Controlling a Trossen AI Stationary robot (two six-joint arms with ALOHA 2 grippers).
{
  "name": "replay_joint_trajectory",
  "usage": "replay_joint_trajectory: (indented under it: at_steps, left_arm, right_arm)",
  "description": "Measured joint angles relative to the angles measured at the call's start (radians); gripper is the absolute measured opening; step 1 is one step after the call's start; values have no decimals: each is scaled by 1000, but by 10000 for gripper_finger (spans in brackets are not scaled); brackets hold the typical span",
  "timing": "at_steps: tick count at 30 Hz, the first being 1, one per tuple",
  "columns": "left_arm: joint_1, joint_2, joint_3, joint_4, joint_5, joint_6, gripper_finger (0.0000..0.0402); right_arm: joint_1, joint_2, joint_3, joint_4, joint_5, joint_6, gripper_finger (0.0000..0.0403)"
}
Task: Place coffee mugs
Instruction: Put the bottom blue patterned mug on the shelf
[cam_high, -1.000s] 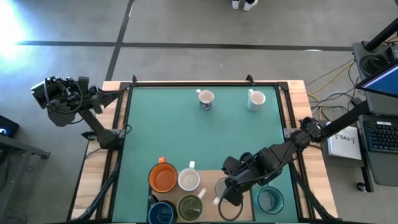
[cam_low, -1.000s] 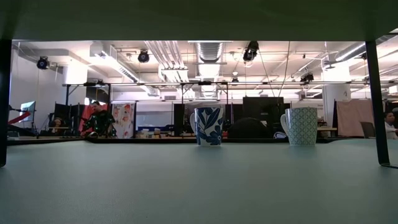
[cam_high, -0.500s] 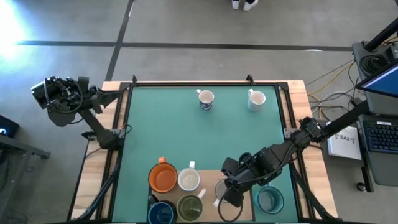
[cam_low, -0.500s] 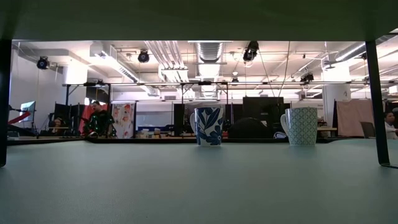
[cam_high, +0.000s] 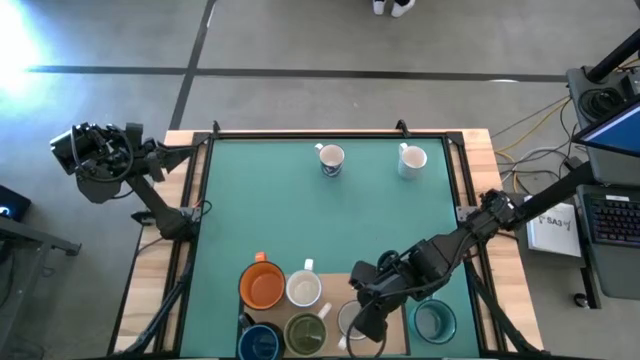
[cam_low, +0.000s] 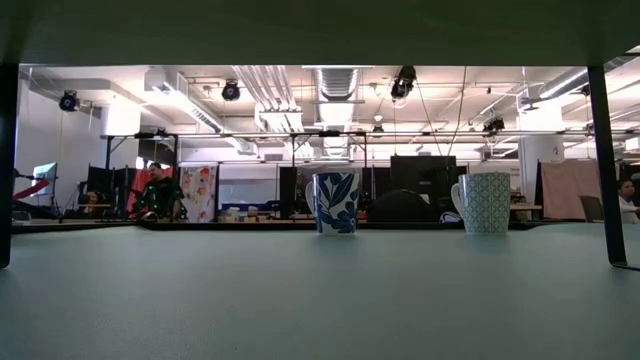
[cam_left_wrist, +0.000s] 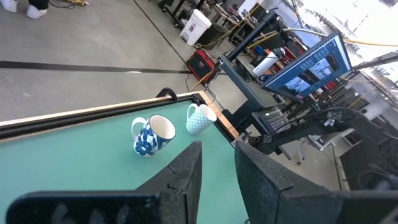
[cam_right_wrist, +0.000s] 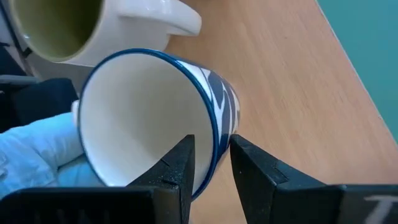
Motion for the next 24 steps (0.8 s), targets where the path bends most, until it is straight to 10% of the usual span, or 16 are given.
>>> replay_joint_trajectory:
  at_steps: [24]
  left_arm:
    - [0,-32,0,-1,1,29,79]
  right_arm:
    - [3,67,-2,155,-40,51,90]
